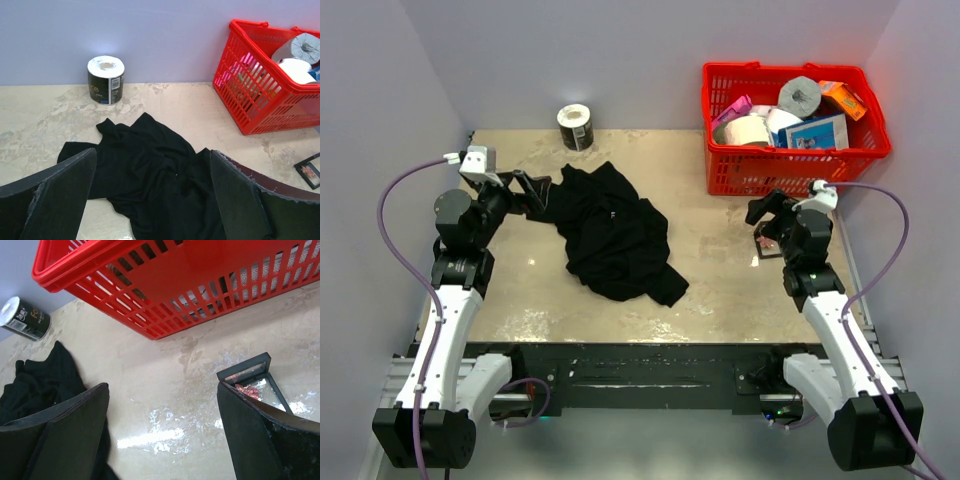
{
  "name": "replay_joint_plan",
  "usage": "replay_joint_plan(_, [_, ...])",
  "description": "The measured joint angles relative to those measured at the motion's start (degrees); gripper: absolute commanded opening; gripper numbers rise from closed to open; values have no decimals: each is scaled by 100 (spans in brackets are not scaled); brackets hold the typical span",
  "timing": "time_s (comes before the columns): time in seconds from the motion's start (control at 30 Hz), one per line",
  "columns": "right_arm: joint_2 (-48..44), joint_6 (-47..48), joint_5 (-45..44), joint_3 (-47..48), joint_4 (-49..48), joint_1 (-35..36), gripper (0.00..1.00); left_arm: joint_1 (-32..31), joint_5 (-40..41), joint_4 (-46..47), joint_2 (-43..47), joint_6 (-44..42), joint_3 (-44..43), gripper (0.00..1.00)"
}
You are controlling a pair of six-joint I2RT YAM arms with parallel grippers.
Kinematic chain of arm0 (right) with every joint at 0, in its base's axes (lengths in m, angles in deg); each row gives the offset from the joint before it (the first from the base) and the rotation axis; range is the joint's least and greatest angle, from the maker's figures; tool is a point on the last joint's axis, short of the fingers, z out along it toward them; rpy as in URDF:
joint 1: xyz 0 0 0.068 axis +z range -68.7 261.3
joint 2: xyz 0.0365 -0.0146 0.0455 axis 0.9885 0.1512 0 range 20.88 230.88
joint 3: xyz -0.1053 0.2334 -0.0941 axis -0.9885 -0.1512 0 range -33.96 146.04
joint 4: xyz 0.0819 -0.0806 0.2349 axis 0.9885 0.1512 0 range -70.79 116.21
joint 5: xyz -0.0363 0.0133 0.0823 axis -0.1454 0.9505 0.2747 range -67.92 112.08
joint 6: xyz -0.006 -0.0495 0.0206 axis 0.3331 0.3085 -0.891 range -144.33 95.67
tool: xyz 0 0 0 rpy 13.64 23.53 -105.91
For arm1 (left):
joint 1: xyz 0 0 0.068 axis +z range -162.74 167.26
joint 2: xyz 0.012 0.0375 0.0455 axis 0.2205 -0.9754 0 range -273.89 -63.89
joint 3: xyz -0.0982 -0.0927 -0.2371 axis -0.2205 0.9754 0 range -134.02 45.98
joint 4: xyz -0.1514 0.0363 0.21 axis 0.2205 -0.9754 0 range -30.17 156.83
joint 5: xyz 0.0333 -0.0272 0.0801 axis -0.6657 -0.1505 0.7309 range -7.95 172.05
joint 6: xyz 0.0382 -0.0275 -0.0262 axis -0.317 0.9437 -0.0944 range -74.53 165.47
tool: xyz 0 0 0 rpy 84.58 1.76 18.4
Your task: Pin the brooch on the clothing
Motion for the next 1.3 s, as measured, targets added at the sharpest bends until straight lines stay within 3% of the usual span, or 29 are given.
replay_joint_plan(0.23, [-195, 63, 162, 22, 98, 11, 82, 0, 444, -101, -13, 157, 2, 98])
replay_joint_plan(0.33, [-149, 162, 367, 81, 140, 74, 77, 0, 459, -127, -39, 136, 2, 89])
replay_joint_plan(0.53, [44, 382, 629, 299, 162, 732, 75, -474, 551, -356, -317, -262, -52, 87])
replay_joint_plan(0.73, [782, 426, 599, 566, 46, 1875, 74, -1364, 811, -1032, -1228, -835, -157, 91])
replay_joint_plan(1.0, [2114, 238, 636, 669, -304, 2833, 76, -1488, 468, -1860, -2618, -1104, -496, 98])
replay_joint_plan(1.13, [2776, 109, 686, 728, -437, 2907, 75, -1491, 127, -1899, -2765, -1097, -496, 88])
replay_joint_plan(1.3, [3383, -20, 861, 758, -566, 2909, 75, -1543, -92, -2026, -3126, -1110, -599, 84])
